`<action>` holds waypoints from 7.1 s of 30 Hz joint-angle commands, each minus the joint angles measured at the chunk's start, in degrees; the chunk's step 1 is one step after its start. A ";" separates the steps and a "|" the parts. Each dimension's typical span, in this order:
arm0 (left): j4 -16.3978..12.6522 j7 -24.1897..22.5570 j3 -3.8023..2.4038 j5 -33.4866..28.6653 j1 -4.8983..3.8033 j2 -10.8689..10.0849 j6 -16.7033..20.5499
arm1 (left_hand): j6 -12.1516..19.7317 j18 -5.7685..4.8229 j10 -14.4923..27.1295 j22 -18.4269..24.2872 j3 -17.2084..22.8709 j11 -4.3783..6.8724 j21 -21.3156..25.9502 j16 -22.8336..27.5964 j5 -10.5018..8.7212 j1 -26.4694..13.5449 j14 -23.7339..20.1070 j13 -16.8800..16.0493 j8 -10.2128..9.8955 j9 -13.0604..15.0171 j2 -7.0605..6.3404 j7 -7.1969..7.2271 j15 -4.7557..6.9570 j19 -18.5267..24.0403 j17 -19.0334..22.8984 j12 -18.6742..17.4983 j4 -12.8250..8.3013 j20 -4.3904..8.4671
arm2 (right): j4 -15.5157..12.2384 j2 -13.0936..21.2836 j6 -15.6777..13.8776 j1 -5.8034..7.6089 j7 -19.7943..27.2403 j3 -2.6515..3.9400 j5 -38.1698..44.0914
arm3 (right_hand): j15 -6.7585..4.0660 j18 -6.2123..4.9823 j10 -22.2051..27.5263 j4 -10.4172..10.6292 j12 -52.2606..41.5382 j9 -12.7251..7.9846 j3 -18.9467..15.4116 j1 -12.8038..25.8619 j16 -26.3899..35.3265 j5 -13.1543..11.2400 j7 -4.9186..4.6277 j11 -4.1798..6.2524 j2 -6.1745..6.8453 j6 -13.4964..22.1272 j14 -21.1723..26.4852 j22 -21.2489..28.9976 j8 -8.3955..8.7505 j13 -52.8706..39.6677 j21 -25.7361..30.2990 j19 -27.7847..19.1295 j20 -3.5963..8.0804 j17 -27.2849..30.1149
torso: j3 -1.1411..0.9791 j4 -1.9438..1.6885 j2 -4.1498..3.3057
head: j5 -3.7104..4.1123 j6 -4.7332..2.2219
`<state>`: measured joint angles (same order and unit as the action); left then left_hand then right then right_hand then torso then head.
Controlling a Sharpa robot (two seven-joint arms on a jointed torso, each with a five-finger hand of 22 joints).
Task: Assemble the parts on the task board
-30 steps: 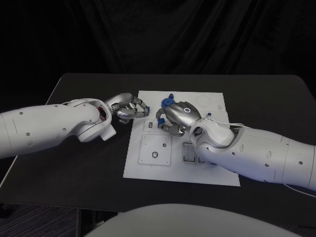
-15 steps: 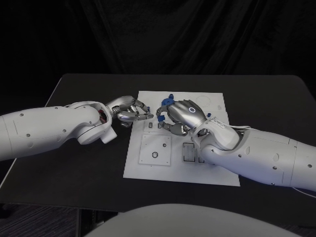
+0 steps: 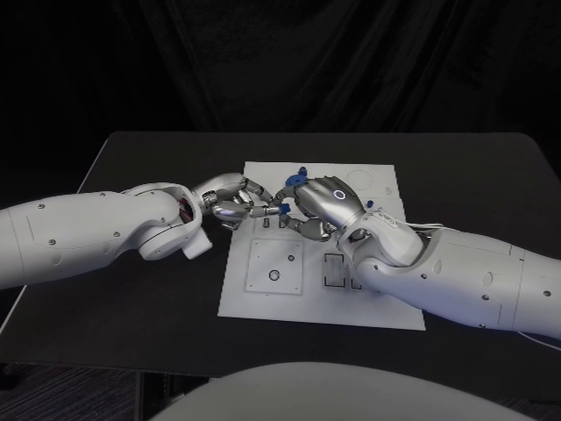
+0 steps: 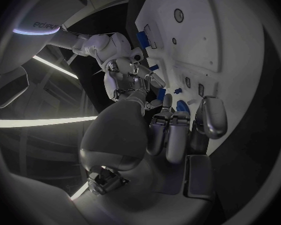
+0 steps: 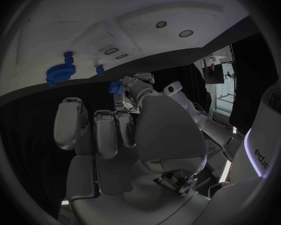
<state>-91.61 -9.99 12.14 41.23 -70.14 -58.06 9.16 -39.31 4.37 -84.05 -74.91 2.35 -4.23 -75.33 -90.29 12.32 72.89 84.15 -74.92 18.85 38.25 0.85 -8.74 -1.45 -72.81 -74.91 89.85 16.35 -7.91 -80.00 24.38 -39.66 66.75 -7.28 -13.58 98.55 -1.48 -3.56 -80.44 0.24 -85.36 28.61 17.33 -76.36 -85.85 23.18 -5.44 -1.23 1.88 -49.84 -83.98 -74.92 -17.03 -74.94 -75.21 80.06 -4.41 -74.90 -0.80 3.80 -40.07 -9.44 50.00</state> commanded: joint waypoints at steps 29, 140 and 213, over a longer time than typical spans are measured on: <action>0.78 0.98 -0.05 -0.95 0.33 1.82 -0.36 | -4.44 0.37 -5.95 -7.49 -2.64 0.49 1.08 0.29 10.85 6.54 5.85 -15.08 0.04 -6.19 2.71 0.80 0.28 -0.11 -15.09 0.15 -0.68 0.26 | -1.13 -0.08 -3.83 -0.12 0.63 0.03 0.41 | -0.54 -0.35 0.14 0.36 0.23 20.67 0.19 0.68 0.21 -0.39 0.46 0.11 -0.08 0.04 -1.35 -9.92 -4.49 -6.45 0.03 -0.12 0.00 -6.78 | 0.10 0.04 -0.14 | -0.24 0.00; 7.29 37.45 -0.08 8.83 -12.55 12.09 -23.72 | -12.47 0.00 -5.95 -9.25 22.99 3.34 0.45 0.29 16.62 3.94 5.85 -15.08 5.76 -6.44 -2.21 3.69 3.04 -2.83 -15.09 0.15 -8.03 2.95 | -19.98 32.97 -1.76 7.29 0.10 -0.64 -4.82 | 1.76 -2.99 16.58 13.11 10.40 -7.70 -5.07 -3.75 7.40 -13.51 -3.36 -2.44 1.36 16.40 6.54 -6.11 10.05 7.52 15.49 -7.73 -2.16 4.81 | -1.78 1.78 0.56 | -1.81 0.00; 11.67 44.64 -0.06 2.13 -8.30 15.99 -19.71 | -12.67 0.89 -5.95 -7.80 29.59 3.34 5.17 0.29 15.53 -8.13 5.85 -15.08 3.33 -3.13 1.20 3.59 3.22 -0.88 -15.09 0.15 -13.87 3.23 | -17.30 31.10 1.68 6.17 1.39 -0.64 -8.01 | 1.90 -3.47 19.54 13.85 12.72 -8.87 -4.71 -4.66 8.78 -12.72 -3.54 -2.59 0.90 14.68 7.78 -5.39 9.81 10.58 18.47 -8.91 -2.29 6.77 | -3.11 2.80 2.31 | -2.37 0.00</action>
<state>-79.92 35.11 12.13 43.94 -78.60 -42.20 -11.60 -50.11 4.38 -84.07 -74.90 28.81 -0.98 -70.44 -90.29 28.05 65.22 83.95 -74.94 22.37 35.11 2.12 -7.24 1.43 -74.03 -74.91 90.23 5.28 -4.80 -97.27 55.48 -38.35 73.04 -6.00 -14.25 90.67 0.57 -6.28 -61.40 13.83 -72.99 19.78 12.42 -80.55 -77.22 10.18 -8.93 -3.90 3.01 -34.71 -76.61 -74.91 -6.94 -64.44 -57.01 71.46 -6.66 -68.20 -3.89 6.68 -37.81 -11.89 50.00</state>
